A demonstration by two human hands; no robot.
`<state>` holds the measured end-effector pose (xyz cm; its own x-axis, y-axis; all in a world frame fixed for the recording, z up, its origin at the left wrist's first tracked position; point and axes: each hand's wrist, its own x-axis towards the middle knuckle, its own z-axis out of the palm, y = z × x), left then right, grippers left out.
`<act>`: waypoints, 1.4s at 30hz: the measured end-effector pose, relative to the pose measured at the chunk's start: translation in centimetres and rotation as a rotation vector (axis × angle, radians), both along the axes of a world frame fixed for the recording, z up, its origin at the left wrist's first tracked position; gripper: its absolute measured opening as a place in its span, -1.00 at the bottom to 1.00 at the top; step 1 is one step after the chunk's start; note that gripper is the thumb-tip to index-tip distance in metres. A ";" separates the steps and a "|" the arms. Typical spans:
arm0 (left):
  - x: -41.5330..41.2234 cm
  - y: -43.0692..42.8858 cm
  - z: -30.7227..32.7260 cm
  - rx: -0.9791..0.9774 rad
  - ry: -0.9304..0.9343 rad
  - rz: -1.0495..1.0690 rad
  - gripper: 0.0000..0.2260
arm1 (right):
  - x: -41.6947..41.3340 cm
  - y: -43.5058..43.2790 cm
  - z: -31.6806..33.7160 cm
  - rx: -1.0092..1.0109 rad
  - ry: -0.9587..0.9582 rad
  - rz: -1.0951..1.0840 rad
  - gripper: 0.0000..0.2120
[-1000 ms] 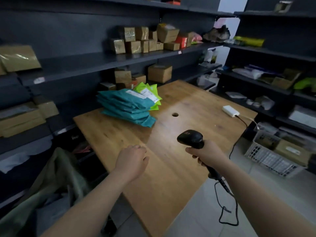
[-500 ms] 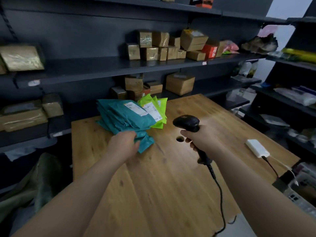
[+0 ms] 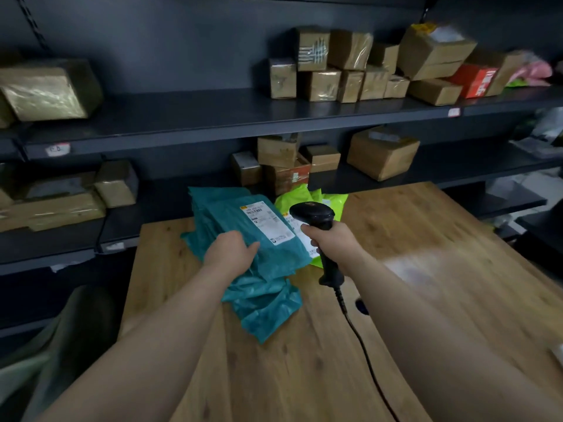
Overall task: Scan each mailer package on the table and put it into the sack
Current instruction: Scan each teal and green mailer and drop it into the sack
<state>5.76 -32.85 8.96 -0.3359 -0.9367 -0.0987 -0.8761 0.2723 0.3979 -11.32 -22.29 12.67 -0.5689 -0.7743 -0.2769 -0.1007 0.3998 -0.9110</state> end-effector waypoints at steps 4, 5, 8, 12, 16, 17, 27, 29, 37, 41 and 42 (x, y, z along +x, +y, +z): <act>-1.0 -1.1 -1.2 0.006 0.014 0.123 -0.58 | -0.7 -3.3 -2.6 0.028 -0.118 0.047 -0.76; -1.3 -1.1 -1.5 0.013 0.001 0.137 -0.56 | -0.8 -3.8 -3.0 0.029 -0.154 0.059 -0.75; -2.0 -0.9 -2.0 0.093 0.025 0.170 -0.54 | -1.0 -4.6 -3.7 0.028 -0.270 0.114 -0.85; -2.6 -0.2 -1.5 0.210 0.173 0.242 -0.52 | -1.4 -4.2 -4.0 0.047 -0.364 0.171 -0.93; -1.8 1.3 -1.2 0.352 0.404 0.323 -0.55 | -2.2 -2.4 -3.9 0.035 -0.383 0.203 -0.74; -1.5 1.9 -1.4 0.382 0.459 0.337 -0.60 | -2.3 -1.7 -3.8 0.025 -0.377 0.213 -0.74; 1.2 13.2 -2.4 0.686 0.982 0.537 -0.46 | -2.7 8.3 -3.7 0.084 -0.284 0.403 -0.79; 1.7 16.0 -2.6 0.661 1.028 0.551 -0.38 | -3.0 10.4 -3.6 0.090 -0.232 0.424 -0.87; 2.0 21.9 -5.4 0.558 0.932 0.547 -0.47 | -2.9 16.5 -2.3 0.135 -0.165 0.429 -0.86; 1.4 22.7 -6.2 0.503 0.950 0.576 -0.51 | -2.5 17.7 -1.7 0.127 -0.107 0.452 -0.90; 1.2 22.8 -6.3 0.496 0.960 0.575 -0.52 | -2.4 18.0 -1.6 0.125 -0.075 0.457 -0.90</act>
<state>7.00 -10.04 2.62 -0.0186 -0.9039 -0.4274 -0.1126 -0.4229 0.8992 -13.77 -4.33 11.10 -0.1525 -0.8985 -0.4116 -0.2275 0.4372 -0.8701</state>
